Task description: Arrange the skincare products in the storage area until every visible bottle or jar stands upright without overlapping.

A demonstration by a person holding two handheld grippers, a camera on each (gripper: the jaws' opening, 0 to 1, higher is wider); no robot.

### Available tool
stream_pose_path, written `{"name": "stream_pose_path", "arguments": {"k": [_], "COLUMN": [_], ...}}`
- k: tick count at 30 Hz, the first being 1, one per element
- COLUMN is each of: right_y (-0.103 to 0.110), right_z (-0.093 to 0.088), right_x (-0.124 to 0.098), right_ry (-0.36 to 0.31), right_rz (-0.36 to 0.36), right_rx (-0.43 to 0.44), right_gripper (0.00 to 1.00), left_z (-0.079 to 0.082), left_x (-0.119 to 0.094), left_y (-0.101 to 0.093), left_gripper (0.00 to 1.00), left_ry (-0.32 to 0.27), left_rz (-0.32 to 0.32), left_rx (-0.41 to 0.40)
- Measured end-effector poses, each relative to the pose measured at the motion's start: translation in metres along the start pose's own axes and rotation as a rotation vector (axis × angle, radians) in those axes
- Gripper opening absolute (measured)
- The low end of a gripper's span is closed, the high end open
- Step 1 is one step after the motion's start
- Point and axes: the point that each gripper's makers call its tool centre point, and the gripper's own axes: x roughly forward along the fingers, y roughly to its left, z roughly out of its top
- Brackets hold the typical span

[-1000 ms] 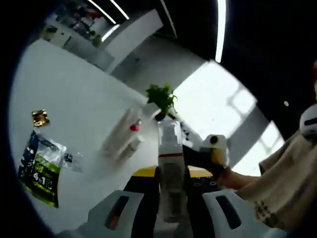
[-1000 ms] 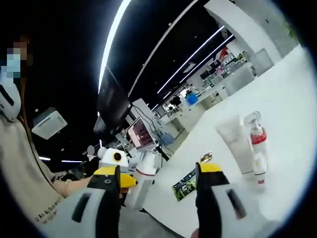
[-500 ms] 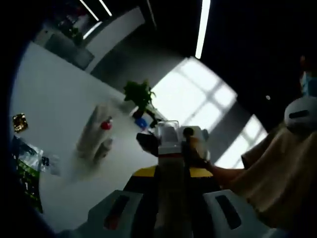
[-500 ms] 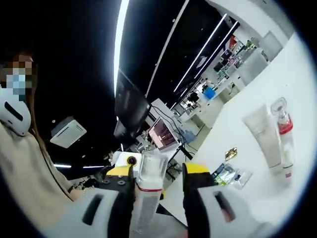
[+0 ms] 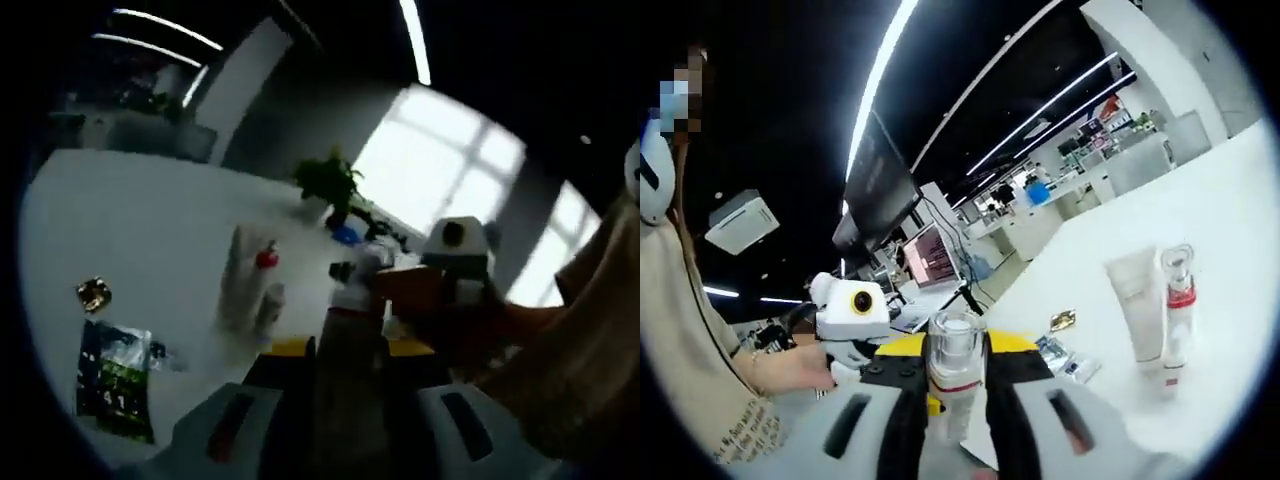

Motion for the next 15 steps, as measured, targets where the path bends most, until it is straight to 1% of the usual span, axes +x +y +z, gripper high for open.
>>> {"name": "stream_pose_path", "arguments": {"k": [1,3,4,6,7,8,9,10,11,12,14,15], "right_y": [0.001,0.0,0.001,-0.001,0.001,0.003,0.004,0.005,0.007,0.01,0.013,0.017], "right_z": [-0.001,-0.001,0.0,0.001,0.001,0.0,-0.002,-0.004,-0.005,-0.008,-0.01,-0.01], "right_x": [0.001,0.002,0.003,0.004,0.005,0.006,0.006,0.007,0.007,0.008,0.008,0.01], "right_ry": [0.003,-0.001,-0.003,-0.008,-0.004,-0.001,0.007,0.025,0.028,0.048,0.087,0.104], "right_rz": [-0.008,-0.053,-0.065,-0.103,-0.101,-0.105,-0.107,-0.112,-0.115,-0.116,-0.107,-0.088], "right_rx": [0.001,-0.006,-0.002,0.035,0.035,0.033,0.022,0.004,0.008,-0.016,-0.104,-0.152], "right_gripper": [0.19,0.19,0.19,0.19,0.19,0.19,0.19,0.19,0.19,0.19,0.19,0.19], "left_z": [0.0,0.0,0.0,0.0,0.0,0.0,-0.001,-0.003,-0.005,-0.007,-0.01,-0.012], "left_x": [0.0,0.0,0.0,0.0,-0.001,-0.003,-0.004,-0.006,-0.008,-0.009,-0.007,-0.006], "left_y": [0.001,0.004,0.006,0.009,0.01,0.012,0.012,0.013,0.015,0.016,0.017,0.016], "left_gripper": [0.22,0.21,0.21,0.21,0.21,0.21,0.2,0.2,0.19,0.19,0.19,0.19], "left_ry": [0.009,0.037,0.047,0.065,0.077,0.082,0.098,0.116,0.127,0.136,0.15,0.138], "left_rz": [0.036,0.11,0.141,0.208,0.259,0.294,0.315,0.334,0.369,0.383,0.368,0.348], "left_rx": [0.031,0.098,0.125,0.16,0.196,0.234,0.296,0.342,0.366,0.365,0.335,0.253]}}
